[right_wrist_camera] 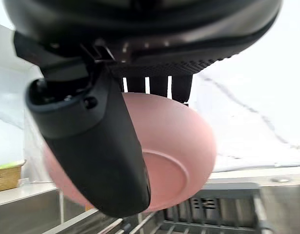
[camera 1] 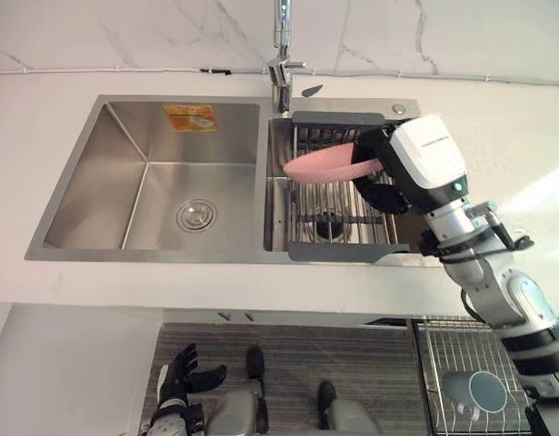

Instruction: Walk over to the sink, pick up the cup, carry it to the dishwasher, place the cup inside the dishwasher, then close the dishwasher door

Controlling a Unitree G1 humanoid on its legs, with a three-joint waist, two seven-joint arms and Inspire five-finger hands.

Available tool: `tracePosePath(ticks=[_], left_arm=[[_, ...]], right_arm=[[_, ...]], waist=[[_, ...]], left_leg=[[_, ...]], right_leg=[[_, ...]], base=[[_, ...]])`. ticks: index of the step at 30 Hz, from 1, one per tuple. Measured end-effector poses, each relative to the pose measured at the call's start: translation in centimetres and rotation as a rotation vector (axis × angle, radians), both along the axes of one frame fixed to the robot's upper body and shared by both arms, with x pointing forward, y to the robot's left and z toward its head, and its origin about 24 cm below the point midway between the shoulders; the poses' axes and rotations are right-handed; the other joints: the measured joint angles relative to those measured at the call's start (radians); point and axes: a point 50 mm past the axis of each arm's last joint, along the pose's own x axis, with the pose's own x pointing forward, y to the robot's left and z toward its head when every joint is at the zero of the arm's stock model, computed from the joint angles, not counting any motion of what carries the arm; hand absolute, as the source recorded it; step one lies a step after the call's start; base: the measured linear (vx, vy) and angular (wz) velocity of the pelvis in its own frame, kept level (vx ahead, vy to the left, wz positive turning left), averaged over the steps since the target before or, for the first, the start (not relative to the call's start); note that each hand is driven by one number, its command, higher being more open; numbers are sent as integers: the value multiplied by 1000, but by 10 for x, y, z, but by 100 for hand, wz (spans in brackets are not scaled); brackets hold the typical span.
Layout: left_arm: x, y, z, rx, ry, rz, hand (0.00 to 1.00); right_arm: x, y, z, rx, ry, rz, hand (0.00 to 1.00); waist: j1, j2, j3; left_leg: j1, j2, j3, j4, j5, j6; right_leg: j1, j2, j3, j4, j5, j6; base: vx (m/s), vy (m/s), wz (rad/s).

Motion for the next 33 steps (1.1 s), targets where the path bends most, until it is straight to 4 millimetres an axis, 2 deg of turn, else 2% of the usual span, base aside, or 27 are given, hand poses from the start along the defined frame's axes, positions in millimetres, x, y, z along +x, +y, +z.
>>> tracePosePath(ticks=[6,10,12,14,16,17,22,23,24,25,27,29,30,31,33], left_arm=[[-10,1,-4,3,42,-2,90],[-9,1,-4,5,44,-8,90],[-10,0,-5,3,48,-9,90],[-9,-2,-5,-2,49,-9,90],[-10,-1,-5,-3,49,-1,90],[-10,-1,-6,-4,49,3,90],[-17,6,-6,-10,47,88,90],[-18,7,-6,-11,44,107,90],[-18,7,-6,-14,41,125,90],[-17,8,-5,-17,37,136,90],[-19,15,-5,-13,38,186,90],[-23,19,-6,-7,50,206,90],[-27,18,-7,-11,61,214,90],[-29,15,-9,-19,67,219,90],[-36,13,-11,-24,85,242,90]], right_arm=[[-30,-19,-5,106,-41,-90,30],[-48,-26,-4,166,-105,-132,30],[-51,-28,-2,186,-131,-146,30],[-53,-28,-1,192,-150,-145,30],[-55,-31,-2,193,-149,-159,30],[-56,-32,-2,195,-151,-166,30],[-58,-37,-3,227,-166,-211,30],[-57,-38,-3,216,-168,-239,30],[-57,-39,-3,206,-166,-257,30],[-57,-40,-4,205,-165,-262,30],[-57,-39,-5,183,-160,-268,30],[-59,-41,-9,174,-146,-278,30],[-60,-43,-11,168,-140,-286,30],[-59,-44,-13,168,-130,-295,30],[-63,-53,-33,202,-52,-362,30]], waist=[[-31,-11,-59],[-52,-10,-65],[-61,-10,-65],[-65,-11,-65],[-68,-8,-65],[-68,-8,-65],[-69,-5,-60],[-77,-5,-49],[-78,0,-45],[-78,7,-41],[-75,16,-35],[-74,11,-38],[-67,8,-41],[-68,18,-39],[-65,35,-50]], left_leg=[[14,9,9,2,-3,-5],[11,27,13,7,-4,-17],[-5,32,13,34,-12,-24],[-37,34,13,104,-51,-35],[-69,44,20,202,-109,-31],[-73,48,32,216,-118,-28],[-126,106,169,382,-232,-11],[-127,124,217,412,-260,-7],[-128,142,264,433,-282,3],[-127,157,286,443,-290,12],[-118,197,354,453,-311,26],[-107,201,374,461,-320,11],[-105,203,390,487,-342,-24],[-106,212,388,492,-342,-29],[-105,220,369,490,-334,-31]], right_leg=[[8,8,13,0,1,-2],[0,25,22,1,8,-12],[-13,29,32,14,8,-14],[-37,28,56,36,7,-16],[-50,34,98,51,6,-16],[-55,35,111,53,6,-16],[-138,70,304,61,44,10],[-155,57,289,60,39,-8],[-172,23,207,57,52,-55],[-178,14,172,57,51,-84],[-224,-5,42,215,30,-68],[-200,-10,-9,251,7,-71],[-163,-12,-24,168,-19,-23],[-156,-6,-17,149,-9,-16],[-140,27,9,90,29,-12]], base=[[-3,-11,-6],[-37,-27,-7],[-48,-14,-11],[-40,2,-28],[-25,19,-50],[-21,45,-74],[-16,73,-121],[-53,123,-122],[-65,131,-123],[-65,134,-115],[-29,78,-89],[12,-16,-53],[17,-70,-50],[33,-61,-54],[58,-50,-42]])
